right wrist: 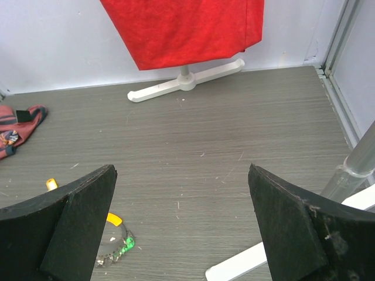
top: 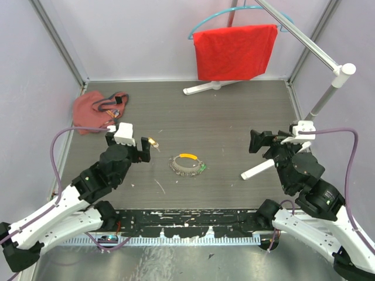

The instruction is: Put the keys on the keyring

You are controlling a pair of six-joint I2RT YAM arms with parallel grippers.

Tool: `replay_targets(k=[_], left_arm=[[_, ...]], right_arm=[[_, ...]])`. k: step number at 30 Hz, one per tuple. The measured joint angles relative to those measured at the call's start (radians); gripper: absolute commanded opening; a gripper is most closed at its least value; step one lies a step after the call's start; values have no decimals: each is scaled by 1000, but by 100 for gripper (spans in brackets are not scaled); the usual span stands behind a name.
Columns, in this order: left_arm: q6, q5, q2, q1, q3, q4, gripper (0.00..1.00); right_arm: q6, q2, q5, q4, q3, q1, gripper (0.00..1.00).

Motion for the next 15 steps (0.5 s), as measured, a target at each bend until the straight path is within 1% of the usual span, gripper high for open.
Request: replay_targets(k=[7,15], left_arm=[[-34,-32,66,0,45,-47,98],[-116,-37,185,0,152,-152,98]], right_arm=[[19,46,47,-8,10,0,100],[45,100,59,-16,15,0,100]])
